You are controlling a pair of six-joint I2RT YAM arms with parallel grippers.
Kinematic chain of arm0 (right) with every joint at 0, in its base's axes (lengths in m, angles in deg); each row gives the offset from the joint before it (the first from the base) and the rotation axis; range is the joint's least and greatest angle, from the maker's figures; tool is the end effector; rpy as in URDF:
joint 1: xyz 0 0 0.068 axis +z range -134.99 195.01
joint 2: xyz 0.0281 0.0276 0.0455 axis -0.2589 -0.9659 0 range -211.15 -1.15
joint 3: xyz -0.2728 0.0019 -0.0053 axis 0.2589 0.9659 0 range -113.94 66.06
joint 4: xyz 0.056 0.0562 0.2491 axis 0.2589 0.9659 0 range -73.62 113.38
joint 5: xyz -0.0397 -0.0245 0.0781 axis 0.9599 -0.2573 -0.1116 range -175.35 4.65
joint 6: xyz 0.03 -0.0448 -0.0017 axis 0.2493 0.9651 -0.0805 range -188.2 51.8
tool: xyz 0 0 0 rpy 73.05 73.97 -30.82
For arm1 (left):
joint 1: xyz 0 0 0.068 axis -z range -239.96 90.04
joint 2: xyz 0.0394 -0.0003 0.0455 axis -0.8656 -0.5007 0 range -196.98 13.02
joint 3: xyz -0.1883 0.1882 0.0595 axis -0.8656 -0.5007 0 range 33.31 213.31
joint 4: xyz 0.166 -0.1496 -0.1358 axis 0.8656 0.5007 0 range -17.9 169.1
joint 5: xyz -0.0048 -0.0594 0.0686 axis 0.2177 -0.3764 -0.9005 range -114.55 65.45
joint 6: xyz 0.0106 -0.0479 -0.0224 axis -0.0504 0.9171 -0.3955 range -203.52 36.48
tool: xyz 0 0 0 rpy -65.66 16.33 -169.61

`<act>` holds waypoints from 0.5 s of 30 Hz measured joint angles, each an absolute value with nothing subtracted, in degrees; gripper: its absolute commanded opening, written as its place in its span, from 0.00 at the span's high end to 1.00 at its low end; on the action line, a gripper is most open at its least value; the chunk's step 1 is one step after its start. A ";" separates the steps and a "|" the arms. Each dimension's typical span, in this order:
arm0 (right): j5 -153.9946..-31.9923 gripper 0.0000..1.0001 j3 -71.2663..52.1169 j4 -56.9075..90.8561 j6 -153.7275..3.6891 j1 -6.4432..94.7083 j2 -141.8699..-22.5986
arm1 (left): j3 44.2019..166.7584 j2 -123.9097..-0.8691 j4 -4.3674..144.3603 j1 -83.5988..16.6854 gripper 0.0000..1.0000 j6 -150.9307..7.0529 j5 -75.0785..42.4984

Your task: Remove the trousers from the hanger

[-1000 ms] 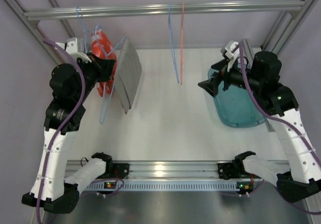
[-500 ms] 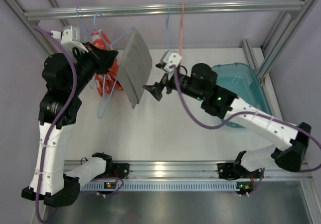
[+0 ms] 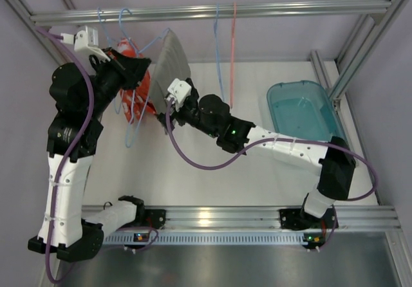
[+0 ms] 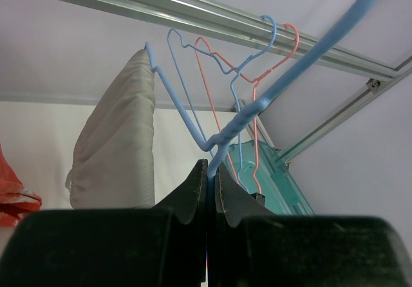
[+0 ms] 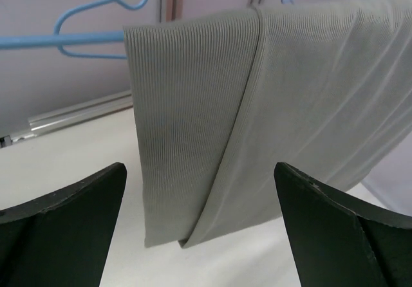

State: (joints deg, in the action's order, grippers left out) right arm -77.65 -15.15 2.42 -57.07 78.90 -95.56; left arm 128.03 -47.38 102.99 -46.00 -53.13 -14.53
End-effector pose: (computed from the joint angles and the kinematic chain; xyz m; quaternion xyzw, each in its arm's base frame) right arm 0.1812 0.3587 0.3807 -0.3888 0.5850 0.2732 0.6572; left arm 0.1606 -0.0462 0.5373 -0.0347 0.6851 -0.3292 0.6489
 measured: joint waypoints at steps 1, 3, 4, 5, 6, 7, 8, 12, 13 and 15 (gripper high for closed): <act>-77.67 0.01 -15.89 1.64 -56.78 78.90 -96.29 | 128.03 -47.38 103.04 -46.00 1.00 -53.06 -14.53; -77.19 0.01 -17.49 0.81 -55.91 78.97 -97.88 | 128.03 -47.38 103.02 -46.00 1.00 -52.91 -14.53; -76.60 0.01 -18.49 0.19 -55.30 78.97 -98.95 | 128.03 -47.38 103.04 -46.00 1.00 -52.86 -14.53; -75.72 0.01 -18.91 -0.53 -54.69 78.97 -99.72 | 128.03 -47.36 103.02 -46.00 1.00 -52.82 -14.55; -74.83 0.01 -19.22 -1.01 -54.25 78.97 -100.31 | 128.03 -47.36 103.02 -46.00 1.00 -52.82 -14.55; -74.09 0.00 -19.22 -1.31 -53.83 78.95 -100.74 | 128.03 -47.36 103.02 -46.00 1.00 -52.84 -14.55; -73.39 0.01 -19.19 -1.23 -53.51 78.88 -101.01 | 128.03 -47.36 103.04 -46.00 1.00 -52.91 -14.57; -71.92 0.01 -17.93 -1.73 -52.70 78.05 -100.77 | 128.03 -47.08 103.10 -46.00 1.00 -53.24 -14.75; -71.68 0.01 -16.85 -2.01 -52.74 77.75 -100.22 | 128.03 -46.93 103.08 -46.00 1.00 -53.28 -14.73; -71.37 0.01 -14.73 -1.95 -52.76 77.11 -99.08 | 128.03 -46.55 103.06 -46.00 1.00 -53.43 -14.70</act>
